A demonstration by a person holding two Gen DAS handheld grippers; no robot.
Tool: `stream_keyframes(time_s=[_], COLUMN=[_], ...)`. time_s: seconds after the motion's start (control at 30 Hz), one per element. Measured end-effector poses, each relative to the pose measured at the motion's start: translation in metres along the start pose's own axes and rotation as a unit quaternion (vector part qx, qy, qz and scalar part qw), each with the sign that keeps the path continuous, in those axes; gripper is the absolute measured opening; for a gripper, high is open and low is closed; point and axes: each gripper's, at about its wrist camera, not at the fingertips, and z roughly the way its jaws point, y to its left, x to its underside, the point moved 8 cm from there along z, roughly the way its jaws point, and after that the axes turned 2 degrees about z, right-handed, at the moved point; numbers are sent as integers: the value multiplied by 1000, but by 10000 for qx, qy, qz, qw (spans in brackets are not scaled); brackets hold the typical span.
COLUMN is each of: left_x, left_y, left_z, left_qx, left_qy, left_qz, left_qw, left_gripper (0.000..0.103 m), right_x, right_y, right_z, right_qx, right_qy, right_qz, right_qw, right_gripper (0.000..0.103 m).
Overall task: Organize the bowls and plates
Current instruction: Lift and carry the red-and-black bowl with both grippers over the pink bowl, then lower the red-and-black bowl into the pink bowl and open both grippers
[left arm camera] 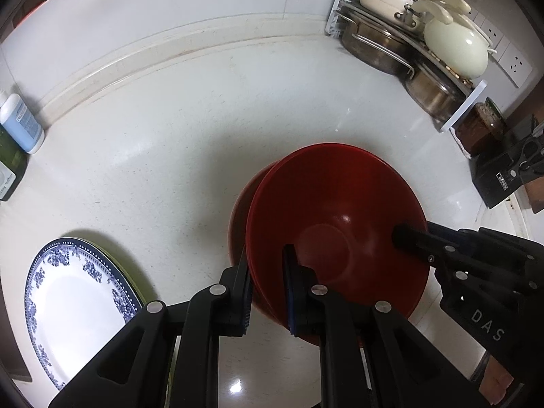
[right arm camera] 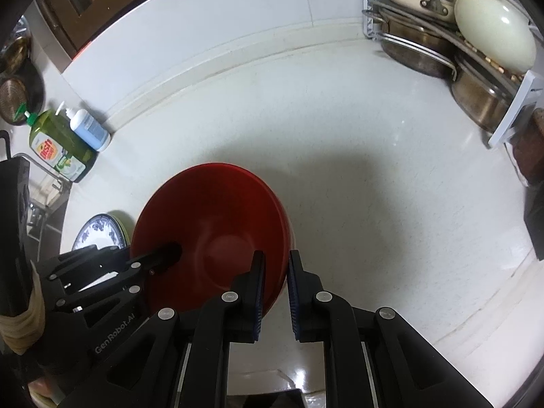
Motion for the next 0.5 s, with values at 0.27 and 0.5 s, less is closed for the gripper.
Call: stream_keyframes(time_s=[0.27, 0.5], left_x=[-2, -12], left_y=[-3, -4], left_z=[-2, -19], left_qx=[55, -240], left_qy=[-76, -464], left_qz=[101, 346], left_qw=[9999, 9980], left_gripper=[43, 71], right_x=[6, 5], right_y=[3, 6], right_z=[8, 2], right_qx=[-62, -4], right_qy=[122, -5], right_qz=[-121, -306], right_qw=[9998, 9995], right_gripper=[15, 22])
